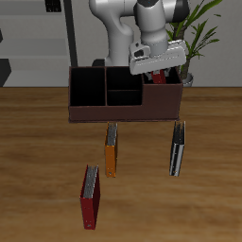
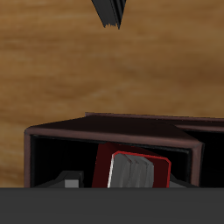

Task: Place the right red book into the back desk caddy's right compartment

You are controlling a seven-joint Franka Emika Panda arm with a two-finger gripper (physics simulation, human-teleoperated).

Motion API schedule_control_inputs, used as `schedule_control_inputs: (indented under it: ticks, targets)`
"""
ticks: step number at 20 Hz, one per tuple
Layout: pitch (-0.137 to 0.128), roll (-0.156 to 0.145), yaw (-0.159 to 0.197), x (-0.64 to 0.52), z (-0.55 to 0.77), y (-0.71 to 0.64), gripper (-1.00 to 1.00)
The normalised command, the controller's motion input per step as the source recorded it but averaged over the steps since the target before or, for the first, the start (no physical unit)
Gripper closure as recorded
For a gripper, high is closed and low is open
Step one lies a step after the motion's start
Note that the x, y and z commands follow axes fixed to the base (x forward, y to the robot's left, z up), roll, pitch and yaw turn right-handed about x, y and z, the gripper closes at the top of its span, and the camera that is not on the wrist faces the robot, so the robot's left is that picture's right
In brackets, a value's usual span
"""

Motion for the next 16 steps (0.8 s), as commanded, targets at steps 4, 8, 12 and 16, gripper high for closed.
schedule_control_inputs:
  ticks: [4, 8, 12, 16]
  targets:
    - [-0.011, -0.005, 0.001, 0.05, 0.05, -0.04, -1.0]
    - [0.0, 0.007, -0.022, 0.03, -0.04, -0.11, -1.0]
    - [-0.019, 0.0, -0.03, 0.01, -0.06, -0.18, -1.0]
    - [-0.027, 0.022, -0.059, -0.07, -0.01, -0.18, -1.0]
